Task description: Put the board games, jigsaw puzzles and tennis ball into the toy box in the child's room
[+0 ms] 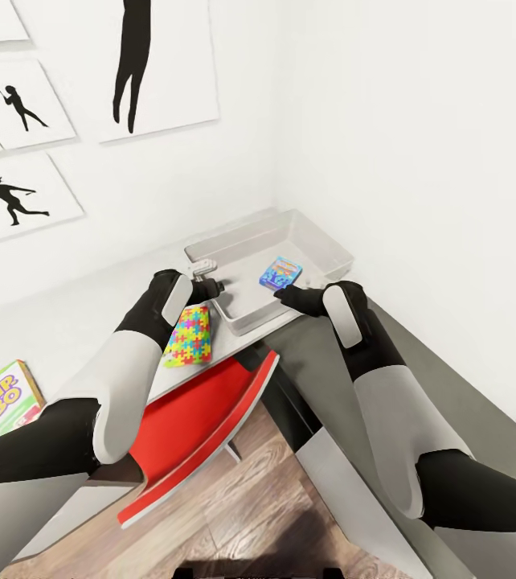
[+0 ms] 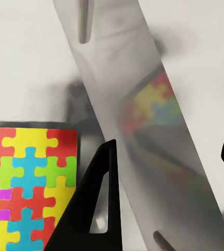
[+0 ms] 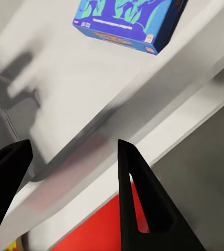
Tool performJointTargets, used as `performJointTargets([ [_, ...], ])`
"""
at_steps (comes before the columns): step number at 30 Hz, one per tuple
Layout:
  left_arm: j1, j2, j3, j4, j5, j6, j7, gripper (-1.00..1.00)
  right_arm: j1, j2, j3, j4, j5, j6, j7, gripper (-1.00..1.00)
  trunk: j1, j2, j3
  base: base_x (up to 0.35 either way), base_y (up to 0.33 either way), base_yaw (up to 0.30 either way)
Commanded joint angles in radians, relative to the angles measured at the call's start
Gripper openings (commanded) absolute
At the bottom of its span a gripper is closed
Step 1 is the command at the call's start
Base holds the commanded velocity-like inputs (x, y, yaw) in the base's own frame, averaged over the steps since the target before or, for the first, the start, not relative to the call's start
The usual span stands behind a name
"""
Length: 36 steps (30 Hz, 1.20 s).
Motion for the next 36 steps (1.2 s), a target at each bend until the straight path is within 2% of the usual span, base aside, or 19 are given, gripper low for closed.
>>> performJointTargets([
  [1, -0.001, -0.001, -0.004, -0.015, 0.053, -0.002, 0.002, -1.0, 0.0, 0.0, -0.005, 0.001, 0.007, 0.008, -0.009, -1.0, 0.0, -0.002, -0.003, 0.0, 0.0, 0.0],
  [19, 0.0, -0.001, -0.004, -0.015, 0.053, -0.002, 0.002, -1.0, 0.0, 0.0, -0.005, 0.001, 0.006, 0.008, -0.009, -1.0, 0.0, -0.002, -0.031, 0.0, 0.0, 0.0],
  [26, -0.001, -0.001, -0.004, -0.015, 0.053, -0.001, 0.002, -1.0, 0.0, 0.0, -0.005, 0.0, 0.006, 0.008, -0.009, -1.0, 0.0, -0.002, -0.034, 0.0, 0.0, 0.0],
  [27, 0.0, -0.001, -0.004, -0.015, 0.053, -0.001, 0.002, 1.0, 0.0, 0.0, -0.005, 0.0, 0.006, 0.008, -0.009, -1.0, 0.0, -0.002, -0.034, 0.0, 0.0, 0.0],
  [28, 0.0, -0.001, -0.004, -0.015, 0.053, -0.001, 0.002, 1.0, 0.0, 0.0, -0.005, 0.0, 0.006, 0.008, -0.009, -1.0, 0.0, -0.002, -0.034, 0.0, 0.0, 0.0],
  [29, 0.0, -0.001, -0.004, -0.015, 0.053, -0.001, 0.002, 1.0, 0.0, 0.0, -0.005, 0.0, 0.006, 0.008, -0.009, 1.0, 0.0, -0.002, -0.034, 0.0, 0.0, 0.0],
  [36, 0.0, -0.001, -0.004, -0.015, 0.052, -0.001, 0.002, 1.0, 0.0, 0.0, -0.005, 0.001, 0.006, 0.008, -0.009, 1.0, 0.0, -0.002, -0.034, 0.0, 0.0, 0.0],
])
